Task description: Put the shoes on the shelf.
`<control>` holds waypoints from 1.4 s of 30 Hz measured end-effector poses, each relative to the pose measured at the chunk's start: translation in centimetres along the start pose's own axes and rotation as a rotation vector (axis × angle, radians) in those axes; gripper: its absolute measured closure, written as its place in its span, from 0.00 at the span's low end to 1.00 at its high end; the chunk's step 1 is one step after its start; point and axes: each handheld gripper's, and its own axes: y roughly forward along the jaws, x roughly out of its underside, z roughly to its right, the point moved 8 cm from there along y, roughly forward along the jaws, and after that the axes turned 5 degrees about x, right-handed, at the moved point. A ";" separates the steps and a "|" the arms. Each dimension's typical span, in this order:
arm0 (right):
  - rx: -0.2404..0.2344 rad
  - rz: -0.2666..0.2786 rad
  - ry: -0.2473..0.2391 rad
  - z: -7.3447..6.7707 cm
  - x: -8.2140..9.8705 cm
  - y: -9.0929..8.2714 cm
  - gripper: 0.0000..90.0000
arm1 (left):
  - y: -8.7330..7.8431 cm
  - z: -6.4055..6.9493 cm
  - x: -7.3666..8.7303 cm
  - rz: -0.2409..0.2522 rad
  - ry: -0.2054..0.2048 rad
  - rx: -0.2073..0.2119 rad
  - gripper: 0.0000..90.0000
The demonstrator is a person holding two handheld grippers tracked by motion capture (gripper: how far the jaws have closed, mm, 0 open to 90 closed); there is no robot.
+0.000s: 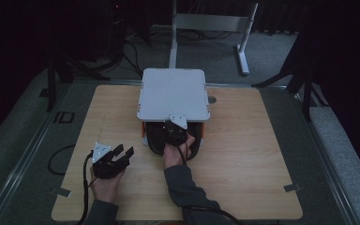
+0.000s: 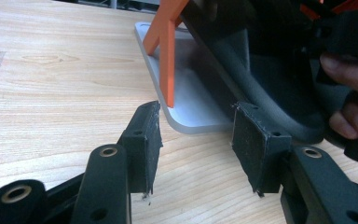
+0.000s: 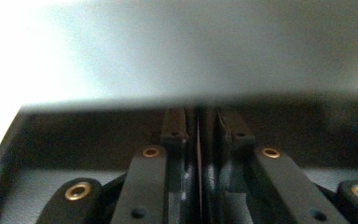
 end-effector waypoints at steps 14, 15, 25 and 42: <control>0.008 0.021 0.006 -0.3 -1.6 1.4 0.83 | -0.1 -0.1 -0.1 0.004 -0.004 0.002 0.58; 0.008 0.022 0.006 -0.3 -1.7 1.5 0.83 | 0.0 -0.1 0.0 0.002 -0.002 0.002 0.58; -0.003 0.040 0.005 -0.5 -1.9 1.9 0.82 | -0.1 0.0 0.0 0.001 -0.001 0.004 0.58; 0.001 0.064 0.000 -0.4 -2.2 2.5 0.78 | 0.0 0.1 0.0 0.000 -0.001 0.008 0.58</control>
